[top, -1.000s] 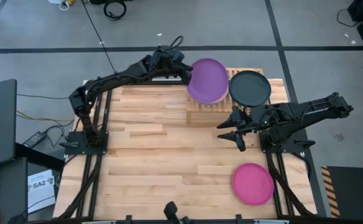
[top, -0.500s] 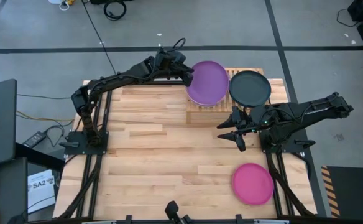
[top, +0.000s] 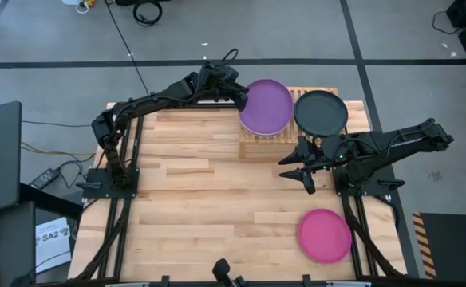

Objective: Place and stack plates onto a shelf
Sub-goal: Stack the violet plate on top of the light orange plate on the shelf

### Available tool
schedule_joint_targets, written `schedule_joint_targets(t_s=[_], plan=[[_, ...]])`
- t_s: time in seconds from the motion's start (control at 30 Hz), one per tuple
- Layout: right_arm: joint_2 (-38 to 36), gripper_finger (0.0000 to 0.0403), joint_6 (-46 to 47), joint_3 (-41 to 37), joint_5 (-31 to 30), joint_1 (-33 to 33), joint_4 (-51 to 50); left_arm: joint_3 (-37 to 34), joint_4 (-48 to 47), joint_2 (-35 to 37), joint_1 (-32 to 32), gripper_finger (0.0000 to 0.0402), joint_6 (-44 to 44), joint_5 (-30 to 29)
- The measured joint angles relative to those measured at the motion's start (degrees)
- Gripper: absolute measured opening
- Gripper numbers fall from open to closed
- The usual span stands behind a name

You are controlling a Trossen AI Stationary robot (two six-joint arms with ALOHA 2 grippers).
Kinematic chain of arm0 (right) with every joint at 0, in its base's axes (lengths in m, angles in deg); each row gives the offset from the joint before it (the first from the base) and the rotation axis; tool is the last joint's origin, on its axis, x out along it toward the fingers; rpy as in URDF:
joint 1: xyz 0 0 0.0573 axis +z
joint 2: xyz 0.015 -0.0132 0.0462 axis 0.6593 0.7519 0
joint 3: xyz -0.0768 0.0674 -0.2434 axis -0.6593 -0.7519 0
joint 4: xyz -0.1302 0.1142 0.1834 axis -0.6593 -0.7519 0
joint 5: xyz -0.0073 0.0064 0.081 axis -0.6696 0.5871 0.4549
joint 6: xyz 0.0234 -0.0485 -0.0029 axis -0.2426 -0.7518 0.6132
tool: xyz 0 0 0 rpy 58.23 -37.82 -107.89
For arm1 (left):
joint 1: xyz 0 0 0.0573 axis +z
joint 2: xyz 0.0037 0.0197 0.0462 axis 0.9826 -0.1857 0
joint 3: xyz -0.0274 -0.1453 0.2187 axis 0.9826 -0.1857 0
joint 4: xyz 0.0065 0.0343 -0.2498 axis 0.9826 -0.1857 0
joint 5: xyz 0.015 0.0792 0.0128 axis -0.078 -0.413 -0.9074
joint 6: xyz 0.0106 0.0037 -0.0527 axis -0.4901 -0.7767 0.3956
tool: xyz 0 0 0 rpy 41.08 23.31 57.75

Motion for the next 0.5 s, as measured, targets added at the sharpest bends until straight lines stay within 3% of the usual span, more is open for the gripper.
schedule_joint_targets(t_s=[0.33,0.5], plan=[[0.0,0.0206,0.0,0.0,0.0,0.0,0.0,0.0,0.0,0.0,0.0,0.0045,0.0,0.0],[0.0,0.0206,0.0,0.0,0.0,0.0,0.0,0.0,0.0,0.0,0.0,0.0068,0.0,0.0]])
